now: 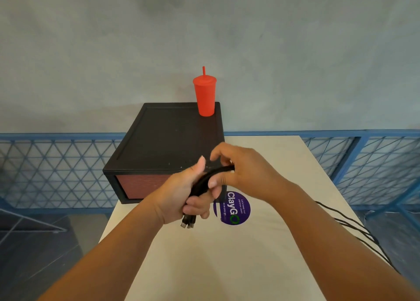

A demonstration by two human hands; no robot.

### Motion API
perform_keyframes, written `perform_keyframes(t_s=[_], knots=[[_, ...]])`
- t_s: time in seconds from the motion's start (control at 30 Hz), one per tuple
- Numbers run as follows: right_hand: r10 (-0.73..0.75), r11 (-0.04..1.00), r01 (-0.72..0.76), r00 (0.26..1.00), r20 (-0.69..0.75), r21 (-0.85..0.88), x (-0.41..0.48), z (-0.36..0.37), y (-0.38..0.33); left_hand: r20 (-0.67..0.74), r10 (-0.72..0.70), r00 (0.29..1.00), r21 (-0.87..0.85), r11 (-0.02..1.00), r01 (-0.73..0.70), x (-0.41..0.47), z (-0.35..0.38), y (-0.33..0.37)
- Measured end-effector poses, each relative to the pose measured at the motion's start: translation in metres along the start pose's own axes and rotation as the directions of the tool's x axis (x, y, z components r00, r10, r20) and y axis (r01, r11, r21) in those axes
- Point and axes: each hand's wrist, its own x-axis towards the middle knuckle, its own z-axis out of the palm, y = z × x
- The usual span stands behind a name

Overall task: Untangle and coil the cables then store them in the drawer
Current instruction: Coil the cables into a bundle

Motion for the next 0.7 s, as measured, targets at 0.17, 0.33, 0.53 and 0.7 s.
perform_keyframes(t_s=[0.17,0.33,0.53,0.7], knots=[[-0.081,0.988,0.081,0.997,-0.002,0.130,0.008,0.001,0.004,0.206,0.108,0.973,-0.189,0.980,-0.069,-0.005,-0.004,0.011],[-0.084,0.807,0.050,0.996,0.030,0.588,-0.002,0.002,0.003,0.433,0.235,0.870,-0.441,0.897,-0.022,-0.001,-0.001,0.018],[0.081,0.764,-0.003,0.993,-0.090,0.646,0.002,0.007,-0.009,0.135,0.219,0.966,-0.352,0.922,-0.159,0.001,0.005,0.020],[0.085,0.829,-0.020,0.992,-0.091,0.559,0.007,0.012,-0.009,-0.013,0.170,0.985,-0.260,0.951,-0.167,-0.006,0.000,0.023]])
